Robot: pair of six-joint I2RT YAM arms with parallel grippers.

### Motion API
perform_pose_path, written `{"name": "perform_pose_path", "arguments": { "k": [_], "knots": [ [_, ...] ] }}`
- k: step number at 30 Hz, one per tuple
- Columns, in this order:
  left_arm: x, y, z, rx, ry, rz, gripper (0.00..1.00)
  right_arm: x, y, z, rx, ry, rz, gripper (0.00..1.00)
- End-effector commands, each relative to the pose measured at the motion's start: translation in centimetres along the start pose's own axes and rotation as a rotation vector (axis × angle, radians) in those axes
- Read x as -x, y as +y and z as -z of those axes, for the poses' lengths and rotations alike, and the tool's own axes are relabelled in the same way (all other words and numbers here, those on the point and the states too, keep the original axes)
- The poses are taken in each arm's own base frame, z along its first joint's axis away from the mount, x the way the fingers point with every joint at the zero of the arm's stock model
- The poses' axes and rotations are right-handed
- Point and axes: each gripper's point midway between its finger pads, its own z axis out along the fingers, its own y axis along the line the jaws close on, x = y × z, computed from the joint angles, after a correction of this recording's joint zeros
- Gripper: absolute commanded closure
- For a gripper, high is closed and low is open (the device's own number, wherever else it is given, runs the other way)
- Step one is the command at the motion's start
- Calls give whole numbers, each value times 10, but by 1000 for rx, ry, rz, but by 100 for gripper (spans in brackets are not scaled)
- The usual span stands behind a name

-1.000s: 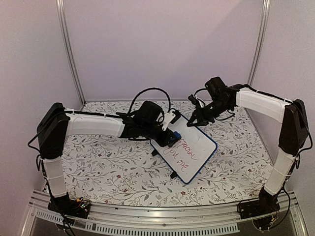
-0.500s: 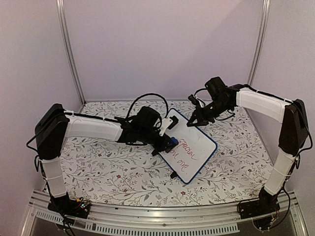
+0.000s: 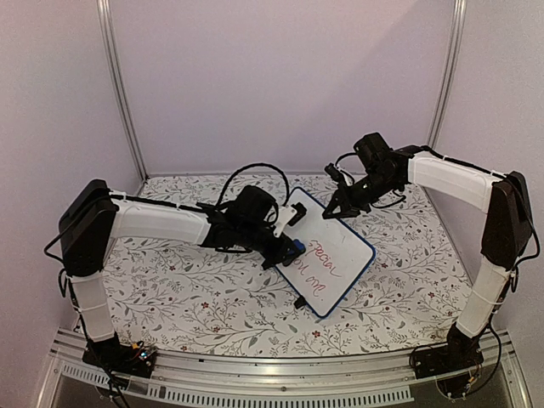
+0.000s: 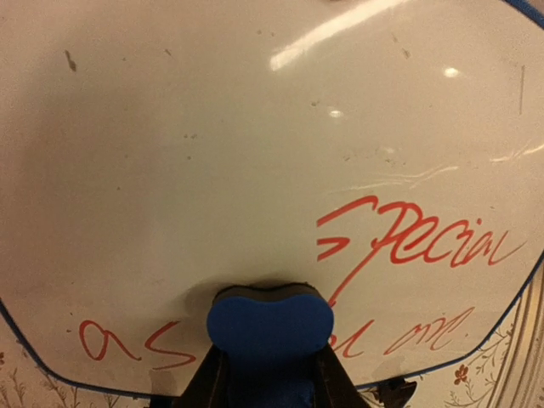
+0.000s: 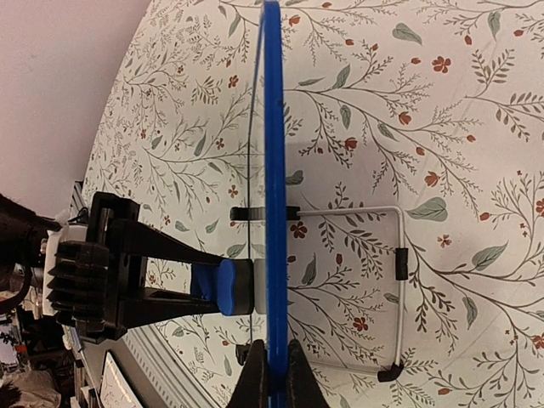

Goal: Erase the whiteboard
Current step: Erase the whiteboard from the whiteboard stand.

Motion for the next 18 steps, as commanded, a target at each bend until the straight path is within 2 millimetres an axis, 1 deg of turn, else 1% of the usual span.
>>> {"name": "perform_pose_path", "arguments": {
  "k": [1,5,7,14,18],
  "knots": [
    [18,-2,16,17,-35,-30,100,-32,-6,-14,-28,116,-16,100],
    [42,-6,24,10,-83,-58,100,-31,-6,-14,-28,113,-14,100],
    [47,-7,24,7,-89,-66,100,-31,-6,-14,-28,113,-13,100],
    [54,-11,19,-14,-96,-74,100,-32,-6,-14,-28,115,-14,100],
    [52,-15,11,-34,-81,-83,100,-31,-6,-15,-28,115,-14,100]
  ]
}}
